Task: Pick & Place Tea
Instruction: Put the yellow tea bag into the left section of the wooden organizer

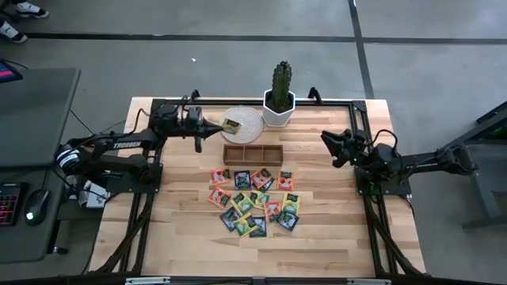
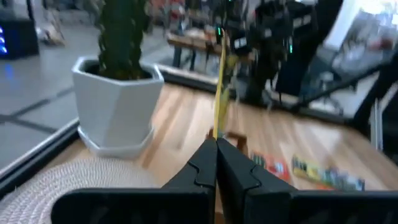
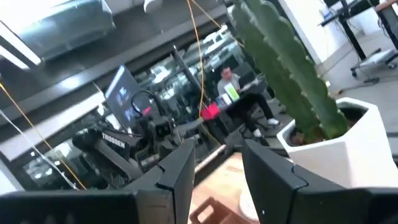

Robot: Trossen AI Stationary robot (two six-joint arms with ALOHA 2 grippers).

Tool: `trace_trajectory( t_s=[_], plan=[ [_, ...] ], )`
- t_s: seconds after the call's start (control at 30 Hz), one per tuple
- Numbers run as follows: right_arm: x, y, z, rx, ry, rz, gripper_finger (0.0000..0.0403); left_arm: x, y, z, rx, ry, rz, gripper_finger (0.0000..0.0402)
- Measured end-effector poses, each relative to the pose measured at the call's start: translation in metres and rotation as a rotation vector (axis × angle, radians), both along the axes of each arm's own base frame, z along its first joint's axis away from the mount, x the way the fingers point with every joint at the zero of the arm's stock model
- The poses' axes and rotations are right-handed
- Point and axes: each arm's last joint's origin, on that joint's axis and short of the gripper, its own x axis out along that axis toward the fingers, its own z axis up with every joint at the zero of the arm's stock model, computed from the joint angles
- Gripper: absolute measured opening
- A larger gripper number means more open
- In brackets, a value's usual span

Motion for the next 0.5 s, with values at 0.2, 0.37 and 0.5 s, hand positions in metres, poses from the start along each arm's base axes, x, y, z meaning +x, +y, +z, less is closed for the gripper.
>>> trace_trajectory(
  t_s=[0.2,0.37,0.5],
  plan=[
    [0.035,-0.002,0.034,-0.147,0.183,0.004,0.0131,-0.009,-0.006,-0.005,-0.016,-0.103,0.074,0.0],
    [0.096,-0.019,0.065,-0.176,0.473,0.093,0.0131,-0.007,-0.009,-0.006,-0.02,-0.109,0.061,0.0],
    [0.152,-0.039,0.084,-0.195,0.649,0.25,0.0131,-0.003,-0.015,-0.006,-0.006,-0.109,0.047,0.0]
  ],
)
